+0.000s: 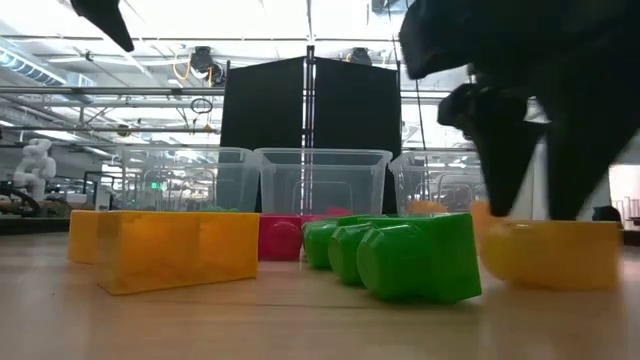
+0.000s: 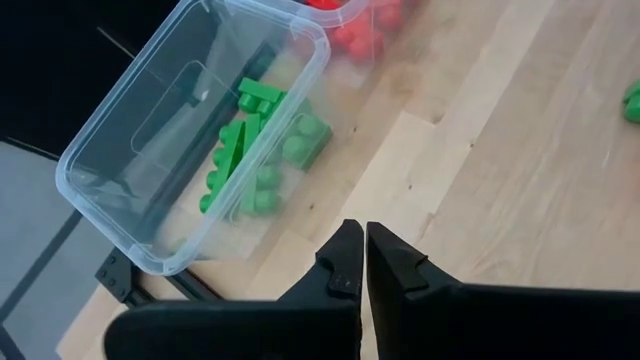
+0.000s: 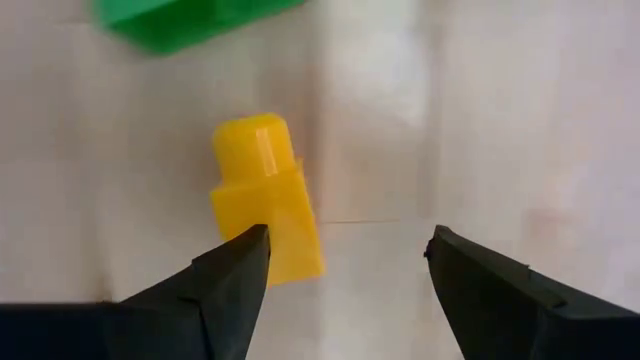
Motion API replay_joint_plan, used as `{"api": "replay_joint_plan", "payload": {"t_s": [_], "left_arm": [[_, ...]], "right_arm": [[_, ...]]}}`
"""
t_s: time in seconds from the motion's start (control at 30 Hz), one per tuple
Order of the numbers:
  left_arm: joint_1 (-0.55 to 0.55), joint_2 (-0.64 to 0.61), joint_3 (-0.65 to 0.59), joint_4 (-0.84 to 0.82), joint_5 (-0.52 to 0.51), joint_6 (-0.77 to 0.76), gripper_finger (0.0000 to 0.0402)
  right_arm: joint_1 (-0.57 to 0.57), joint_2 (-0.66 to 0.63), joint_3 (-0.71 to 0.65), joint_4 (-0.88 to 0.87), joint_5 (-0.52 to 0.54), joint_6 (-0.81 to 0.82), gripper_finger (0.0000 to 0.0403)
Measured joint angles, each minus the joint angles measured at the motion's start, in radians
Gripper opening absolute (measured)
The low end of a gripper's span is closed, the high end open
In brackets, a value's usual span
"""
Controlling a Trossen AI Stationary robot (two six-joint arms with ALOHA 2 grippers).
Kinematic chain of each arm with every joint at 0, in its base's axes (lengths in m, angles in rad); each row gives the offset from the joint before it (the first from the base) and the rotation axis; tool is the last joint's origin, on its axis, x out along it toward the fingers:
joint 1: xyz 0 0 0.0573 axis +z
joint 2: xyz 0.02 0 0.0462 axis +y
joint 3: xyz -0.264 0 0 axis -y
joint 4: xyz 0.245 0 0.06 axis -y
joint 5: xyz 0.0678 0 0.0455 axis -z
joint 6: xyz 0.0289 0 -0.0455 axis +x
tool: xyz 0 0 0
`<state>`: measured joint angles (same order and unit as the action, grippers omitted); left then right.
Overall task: Sort blocks
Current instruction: Put the yellow game piece with 1 stud into the right transparent bin
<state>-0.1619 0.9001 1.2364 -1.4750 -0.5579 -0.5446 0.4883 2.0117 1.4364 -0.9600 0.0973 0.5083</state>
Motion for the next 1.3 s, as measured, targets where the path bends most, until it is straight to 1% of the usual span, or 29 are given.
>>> {"api": "replay_joint_plan", "payload": {"t_s": [0.13,0.23,0.3,0.43,0.57,0.67,0.73,0.83,0.9,1.0,1.13,1.3], "left_arm": [[0.0,0.01,0.0,0.0,0.0,0.0,0.0],[0.0,0.014,0.0,0.0,0.0,0.001,0.0],[0.0,0.014,0.0,0.0,0.0,0.005,0.0],[0.0,0.014,0.0,-0.001,0.0,0.008,0.0],[0.0,0.014,0.0,-0.001,0.0,0.008,0.0],[0.0,0.014,0.0,-0.001,0.0,0.008,0.0],[0.0,0.014,0.0,-0.001,0.0,0.007,0.0],[0.0,0.014,0.0,-0.001,0.001,0.006,0.0],[0.0,0.014,0.0,-0.001,0.001,0.001,0.0],[0.0,0.014,0.0,-0.001,0.002,0.0,0.0],[0.0,0.014,0.0,-0.001,0.002,0.0,0.0],[0.0,0.014,0.0,-0.001,0.003,-0.001,0.0]], "right_arm": [[-0.032,-0.066,-0.01,-0.059,0.089,-0.003,0.0263],[-0.044,-0.144,-0.004,-0.06,0.142,-0.001,0.0263],[-0.047,-0.181,-0.002,-0.063,0.132,-0.003,0.0263],[-0.046,-0.188,-0.005,-0.047,0.123,-0.01,0.0263],[-0.047,-0.181,-0.012,-0.023,0.119,-0.105,0.0263],[-0.048,-0.175,-0.057,0.03,0.106,-0.171,0.0263],[-0.055,-0.179,-0.085,0.078,0.085,-0.18,0.0263],[-0.058,-0.179,-0.128,0.079,0.06,-0.189,0.0263],[-0.057,-0.179,-0.158,0.109,0.052,-0.199,0.0263],[-0.057,-0.179,-0.205,0.131,0.004,-0.207,0.0263],[-0.058,-0.183,-0.27,0.202,-0.007,-0.201,0.0263],[-0.063,-0.18,-0.32,0.301,-0.001,-0.198,0.0262]]}}
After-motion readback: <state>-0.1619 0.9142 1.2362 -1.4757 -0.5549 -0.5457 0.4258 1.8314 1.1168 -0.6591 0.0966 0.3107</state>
